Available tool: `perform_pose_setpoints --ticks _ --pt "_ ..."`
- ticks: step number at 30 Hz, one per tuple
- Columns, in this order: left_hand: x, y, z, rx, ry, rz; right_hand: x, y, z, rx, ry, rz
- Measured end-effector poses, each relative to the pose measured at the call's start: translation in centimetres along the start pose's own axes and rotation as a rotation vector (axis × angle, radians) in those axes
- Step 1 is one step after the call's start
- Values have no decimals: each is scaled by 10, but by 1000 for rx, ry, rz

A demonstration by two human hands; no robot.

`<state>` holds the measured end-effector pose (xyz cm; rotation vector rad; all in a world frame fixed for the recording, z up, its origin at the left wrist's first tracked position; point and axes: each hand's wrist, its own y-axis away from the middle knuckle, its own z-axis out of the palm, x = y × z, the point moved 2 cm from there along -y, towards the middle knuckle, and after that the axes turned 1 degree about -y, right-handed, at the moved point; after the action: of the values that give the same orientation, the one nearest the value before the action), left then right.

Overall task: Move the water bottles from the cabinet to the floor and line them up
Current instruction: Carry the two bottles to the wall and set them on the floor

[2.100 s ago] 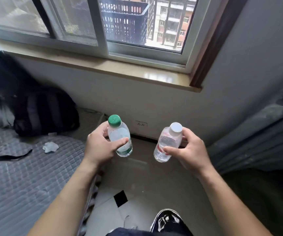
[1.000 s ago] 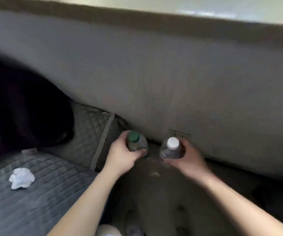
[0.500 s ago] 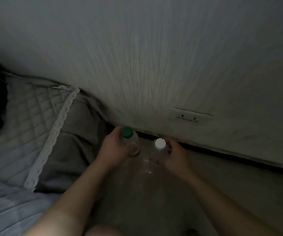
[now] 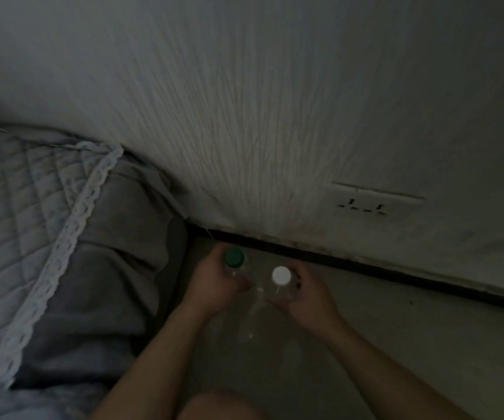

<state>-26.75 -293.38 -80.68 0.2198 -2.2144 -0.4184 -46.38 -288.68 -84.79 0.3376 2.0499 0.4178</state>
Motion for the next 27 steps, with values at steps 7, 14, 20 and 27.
perform_pose_setpoints --ticks 7,14,20,27 --pt "-21 -3 10 -11 87 -31 6 2 15 25 -8 16" --pt "-24 -2 16 -19 82 -6 8 11 16 67 -39 33" --pt "-26 2 18 -18 87 8 4 15 14 44 -26 22" --pt "2 16 7 37 110 -34 -12 25 -6 18 -28 4"
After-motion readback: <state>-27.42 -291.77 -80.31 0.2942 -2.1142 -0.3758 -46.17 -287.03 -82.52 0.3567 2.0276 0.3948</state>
